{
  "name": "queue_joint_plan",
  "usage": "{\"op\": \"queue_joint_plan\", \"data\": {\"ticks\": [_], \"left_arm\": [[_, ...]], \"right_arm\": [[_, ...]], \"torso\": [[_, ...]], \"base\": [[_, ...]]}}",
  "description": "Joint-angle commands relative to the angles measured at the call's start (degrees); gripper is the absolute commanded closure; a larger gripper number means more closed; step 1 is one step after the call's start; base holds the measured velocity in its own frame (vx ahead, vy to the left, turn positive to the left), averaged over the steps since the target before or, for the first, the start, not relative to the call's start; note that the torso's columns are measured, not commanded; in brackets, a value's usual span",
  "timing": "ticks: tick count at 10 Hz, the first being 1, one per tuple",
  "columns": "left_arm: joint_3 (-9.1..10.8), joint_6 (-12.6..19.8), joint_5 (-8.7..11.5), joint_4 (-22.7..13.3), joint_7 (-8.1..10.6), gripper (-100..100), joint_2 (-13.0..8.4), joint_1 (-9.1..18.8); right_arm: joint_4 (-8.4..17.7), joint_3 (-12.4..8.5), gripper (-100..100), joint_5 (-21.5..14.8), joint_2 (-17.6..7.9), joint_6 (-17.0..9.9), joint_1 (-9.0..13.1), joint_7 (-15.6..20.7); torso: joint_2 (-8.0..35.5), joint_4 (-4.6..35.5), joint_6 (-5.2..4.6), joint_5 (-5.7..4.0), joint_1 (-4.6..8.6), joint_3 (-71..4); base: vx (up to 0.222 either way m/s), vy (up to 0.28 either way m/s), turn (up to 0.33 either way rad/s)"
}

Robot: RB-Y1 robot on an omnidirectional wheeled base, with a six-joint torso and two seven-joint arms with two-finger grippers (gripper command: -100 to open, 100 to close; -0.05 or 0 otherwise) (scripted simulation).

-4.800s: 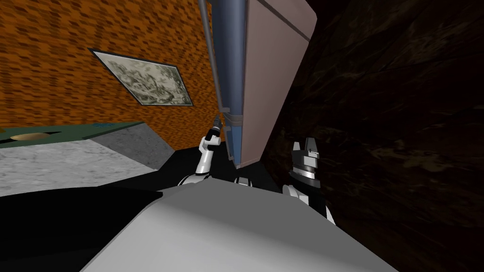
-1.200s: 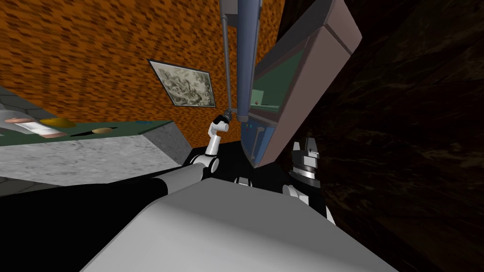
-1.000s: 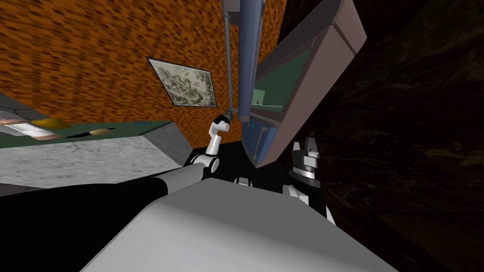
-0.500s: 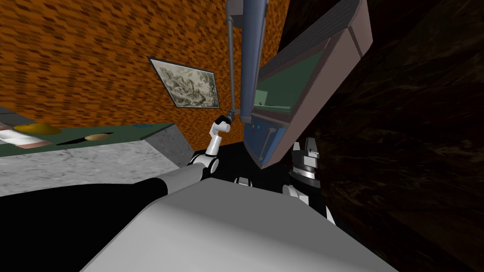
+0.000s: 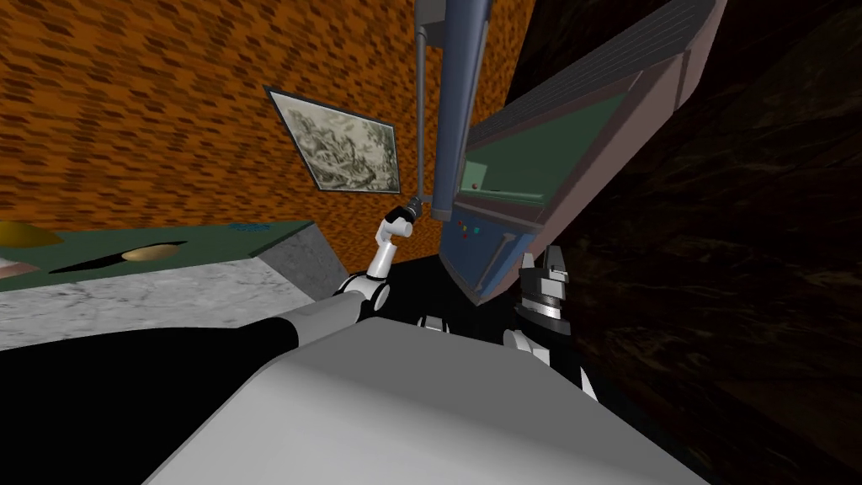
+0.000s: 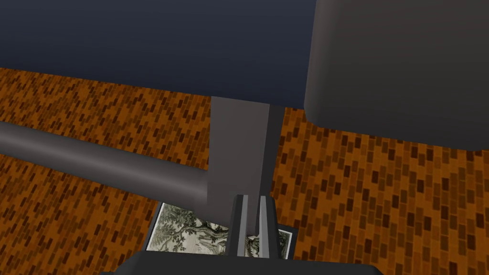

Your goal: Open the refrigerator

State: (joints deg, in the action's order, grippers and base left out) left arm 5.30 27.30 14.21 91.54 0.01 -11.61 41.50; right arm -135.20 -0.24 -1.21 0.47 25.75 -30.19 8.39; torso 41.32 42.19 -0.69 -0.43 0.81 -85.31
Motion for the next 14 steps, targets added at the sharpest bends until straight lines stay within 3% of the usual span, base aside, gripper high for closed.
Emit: {"op": "queue_joint_plan", "data": {"ticks": [1,7,8,9,11,12,13,14], "left_arm": [[-1.65,-0.26,1.98,0.24,-0.04,100,-0.44,0.95],[-5.85,-0.53,6.61,0.95,-0.18,100,-1.06,0.98],[-5.26,-0.37,5.91,0.87,-0.15,100,-0.91,0.83],[-6.84,-3.41,8.81,-1.96,2.70,100,-3.82,-1.83],[-6.84,-6.12,8.81,-5.99,4.88,100,-7.79,-2.36],[-6.84,-6.12,8.81,-7.28,4.88,100,-8.42,-2.36],[-8.38,-9.02,11.63,-9.53,7.51,100,-10.78,-5.08],[-8.38,-10.35,11.63,-11.22,8.81,100,-11.39,-5.76]], "right_arm": [[0.00,0.00,0,0.00,-0.01,0.00,0.00,0.00],[0.00,0.00,0,0.00,0.00,0.00,-0.01,0.00],[0.00,0.00,0,0.00,0.00,0.00,-0.01,0.00],[0.00,0.02,0,0.00,0.02,0.00,-0.01,0.00],[0.00,0.01,0,0.00,0.00,0.00,0.01,0.00],[0.01,0.02,0,0.00,0.02,0.00,0.01,0.00],[0.00,0.03,0,0.00,0.03,0.00,0.00,0.00],[-0.01,0.02,0,0.00,0.02,0.00,0.01,0.00]], "torso": [[-0.09,0.09,-0.03,0.02,-0.22,-0.10],[0.48,0.03,0.49,0.26,-0.36,0.39],[0.57,0.01,0.46,0.27,-0.49,0.44],[0.77,-0.06,0.60,0.25,-0.09,0.60],[0.77,-0.08,0.63,0.54,-1.08,0.59],[0.87,0.05,0.67,0.39,-0.55,0.68],[0.84,0.06,0.66,0.22,-0.08,0.68],[0.90,0.06,0.66,0.40,-0.86,0.71]], "base": [[0.026,0.359,-0.075],[0.052,0.392,-0.092],[0.019,0.185,-0.034],[0.016,0.294,-0.331],[-0.058,0.291,-0.424],[-0.017,0.044,-0.362],[-0.011,0.217,-0.477],[-0.046,0.293,-0.471]]}}
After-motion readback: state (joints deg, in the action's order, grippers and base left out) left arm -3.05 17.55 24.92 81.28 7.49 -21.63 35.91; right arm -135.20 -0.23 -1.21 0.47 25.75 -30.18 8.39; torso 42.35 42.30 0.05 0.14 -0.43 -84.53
